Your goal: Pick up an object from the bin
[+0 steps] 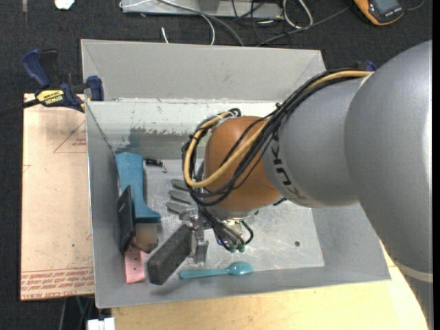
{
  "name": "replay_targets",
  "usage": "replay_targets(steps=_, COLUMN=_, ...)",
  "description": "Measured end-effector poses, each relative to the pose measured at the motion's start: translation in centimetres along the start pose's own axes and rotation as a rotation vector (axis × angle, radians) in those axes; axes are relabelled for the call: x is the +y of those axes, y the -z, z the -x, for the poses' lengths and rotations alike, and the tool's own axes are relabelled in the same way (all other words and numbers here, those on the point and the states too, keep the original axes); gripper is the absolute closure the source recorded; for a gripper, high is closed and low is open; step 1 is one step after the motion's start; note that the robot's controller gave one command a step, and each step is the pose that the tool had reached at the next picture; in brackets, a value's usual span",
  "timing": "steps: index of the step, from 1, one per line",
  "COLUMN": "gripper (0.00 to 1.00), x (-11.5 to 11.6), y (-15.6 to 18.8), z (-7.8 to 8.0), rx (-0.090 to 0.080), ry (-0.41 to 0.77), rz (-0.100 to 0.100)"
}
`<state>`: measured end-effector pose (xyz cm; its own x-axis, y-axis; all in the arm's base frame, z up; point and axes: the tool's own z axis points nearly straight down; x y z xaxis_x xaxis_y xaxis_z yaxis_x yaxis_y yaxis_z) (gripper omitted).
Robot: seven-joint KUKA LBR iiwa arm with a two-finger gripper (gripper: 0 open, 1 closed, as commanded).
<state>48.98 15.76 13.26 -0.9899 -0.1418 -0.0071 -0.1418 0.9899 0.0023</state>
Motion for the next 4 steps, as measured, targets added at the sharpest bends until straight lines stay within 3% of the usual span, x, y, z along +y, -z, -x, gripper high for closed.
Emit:
replay_targets(steps=1, gripper=1.0, x=-1.1, y=-2.1, z=0.7, rx=-0.003, ry=0.003, rz=-0.003)
replay_targets(steps=2, gripper=1.0, x=2.0, y=-2.9, z=5.0, rx=-0.004, ry=0.282, rz=0.0)
replay_targets(steps=3, gripper=1.0, x=2.2, y=3.8, z=3.4, rx=0.003, ry=0.272, rz=0.0)
replay_targets(steps=4, gripper=1.0, x=3.5, y=0.9, z=5.9, rx=-0.011, ry=0.336, rz=0.0)
